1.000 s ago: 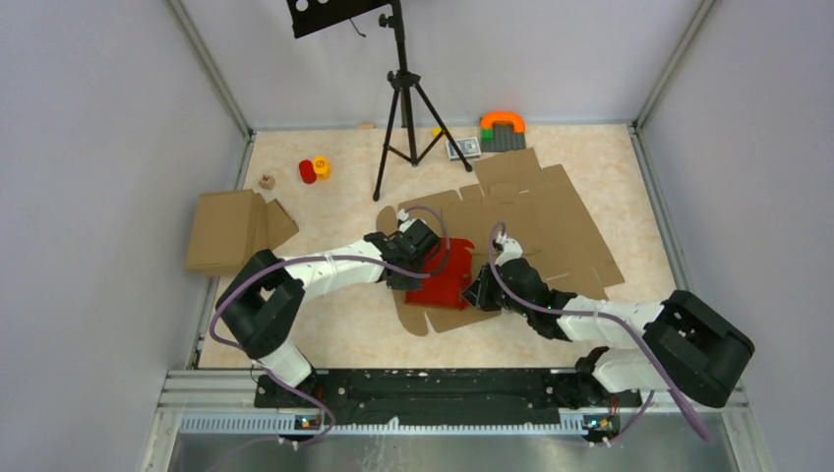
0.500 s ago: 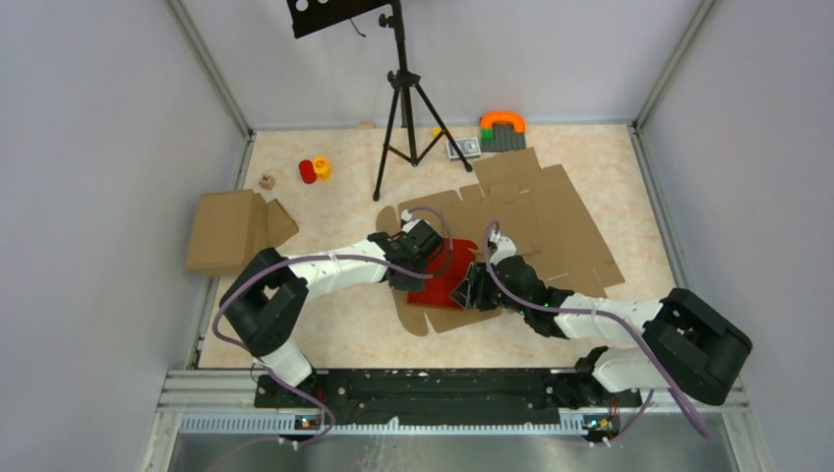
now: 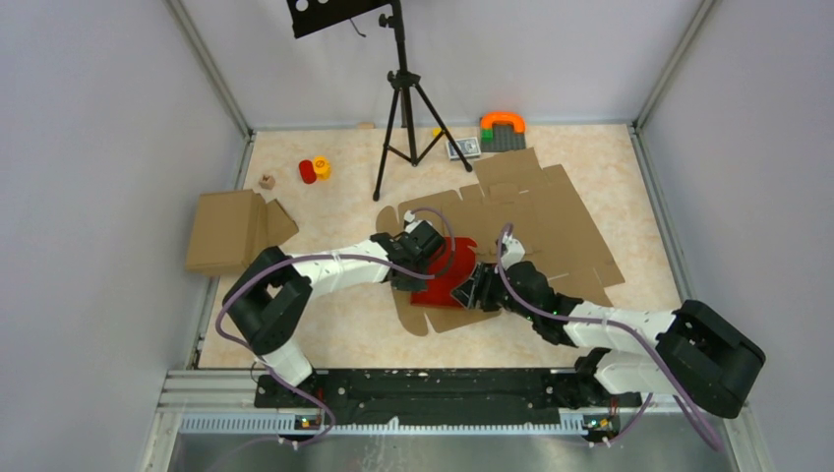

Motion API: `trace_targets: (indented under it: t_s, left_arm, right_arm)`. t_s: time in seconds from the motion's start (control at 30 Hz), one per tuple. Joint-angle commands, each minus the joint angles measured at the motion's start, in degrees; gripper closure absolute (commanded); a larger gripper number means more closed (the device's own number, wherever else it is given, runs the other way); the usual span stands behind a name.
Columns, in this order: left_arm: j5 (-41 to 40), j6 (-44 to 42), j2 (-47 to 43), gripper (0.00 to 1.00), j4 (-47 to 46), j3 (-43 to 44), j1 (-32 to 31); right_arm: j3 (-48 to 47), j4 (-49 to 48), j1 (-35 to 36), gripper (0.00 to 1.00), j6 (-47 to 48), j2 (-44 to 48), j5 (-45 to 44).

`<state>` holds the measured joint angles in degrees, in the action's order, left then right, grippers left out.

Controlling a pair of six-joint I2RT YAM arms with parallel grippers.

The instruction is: Fold the paper box

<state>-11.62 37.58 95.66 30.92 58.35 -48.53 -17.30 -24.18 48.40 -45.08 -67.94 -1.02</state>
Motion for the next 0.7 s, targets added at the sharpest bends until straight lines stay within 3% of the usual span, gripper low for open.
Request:
trace_targets:
  t_s: [0.0, 0.1, 0.23, 0.67]
  left_arm:
    - [2.3, 0.4, 0.7, 1.0, -2.9, 1.0, -0.4]
    - [2.7, 0.6, 1.2, 1.0, -3.1, 1.0, -0.4]
    - [2.7, 0.6, 1.1, 1.0, -3.5, 0.6, -0.3]
    - [11.0, 2.9, 0.8, 1.0, -10.8, -4.1, 2.1]
  right_arm:
    - [-0.9, -7.6, 1.1, 0.41, -1.7, -1.1, 0.2]
    - [-1.8, -6.9, 1.1, 0.42, -2.1, -2.2, -0.2]
    - [0.4, -8.4, 1.1, 0.52, -3.9, -1.4, -3.1]
    - [3.9, -17.8, 1.1, 0.37, -5.9, -0.5, -4.0]
